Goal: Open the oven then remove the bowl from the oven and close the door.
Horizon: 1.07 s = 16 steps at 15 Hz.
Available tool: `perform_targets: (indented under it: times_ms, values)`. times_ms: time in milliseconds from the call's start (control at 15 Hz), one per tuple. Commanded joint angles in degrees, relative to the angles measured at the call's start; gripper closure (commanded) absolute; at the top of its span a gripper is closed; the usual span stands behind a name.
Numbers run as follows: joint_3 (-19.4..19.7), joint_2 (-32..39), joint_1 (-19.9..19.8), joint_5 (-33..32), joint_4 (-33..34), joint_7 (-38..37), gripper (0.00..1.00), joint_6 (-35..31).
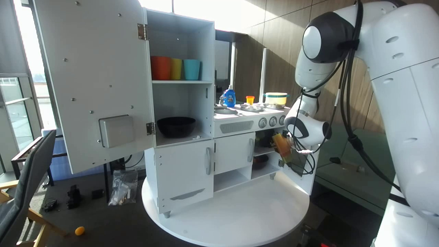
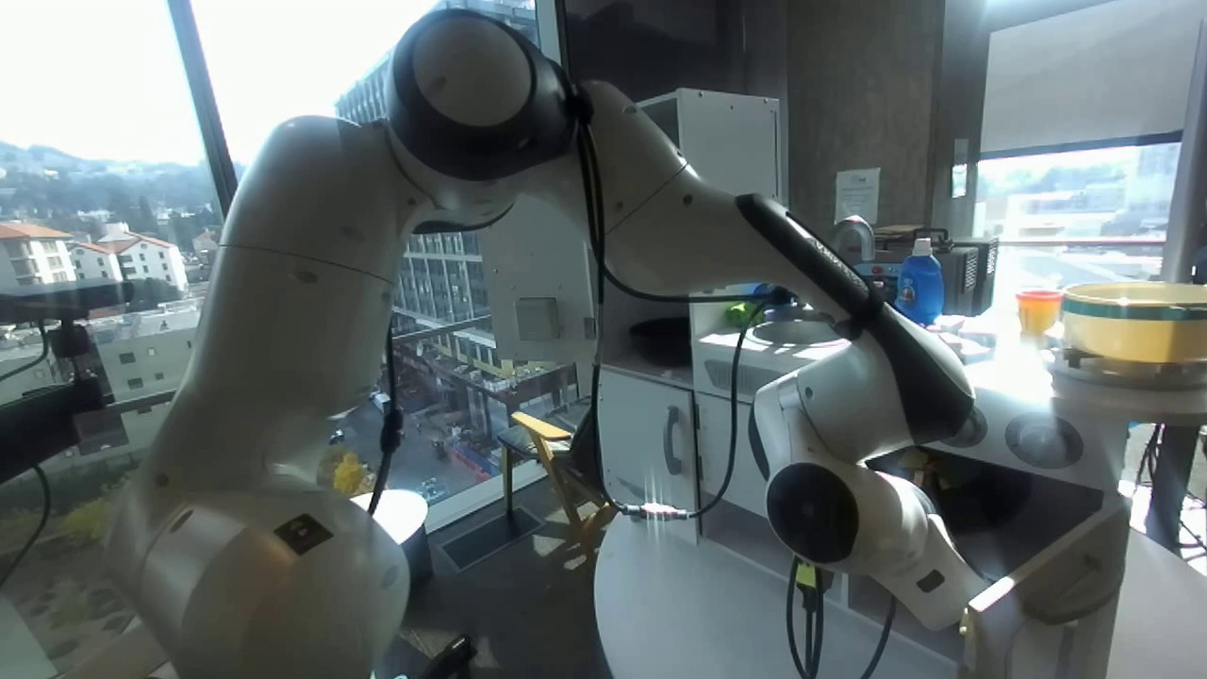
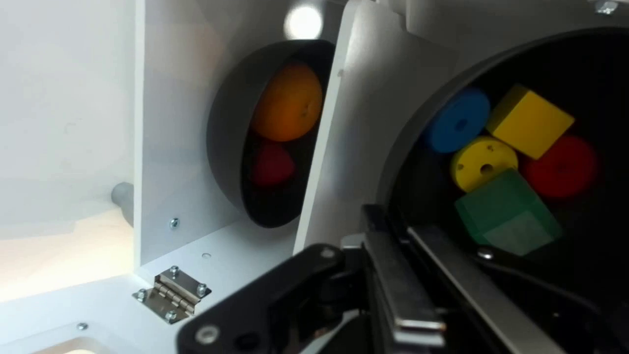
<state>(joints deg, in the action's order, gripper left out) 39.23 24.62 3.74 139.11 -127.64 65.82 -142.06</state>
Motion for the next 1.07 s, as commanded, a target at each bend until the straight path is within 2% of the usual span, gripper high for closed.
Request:
perform_targets:
  times_ms: [0,267,600,867,933,1000]
  values:
    - [-2.58,-2.67,-3.07,1.22,0.42,4.48,0.97,-3.50]
    - [-2.56,-3.71,-3.92,0.99,0.71,8.54,0.97,-7.22]
    - [-1.55,-6.93,-3.40,0.10,1.89,17.14,0.97,-13.40]
    - [-1.73,-7.94,-2.80,-1.13,3.64,23.61,0.99,-22.11]
    - [-1.26,-7.66,-2.19,-0.76,4.25,26.33,0.99,-24.77]
    - [1.01,-6.91,0.09,0.19,4.72,29.02,0.99,-26.66]
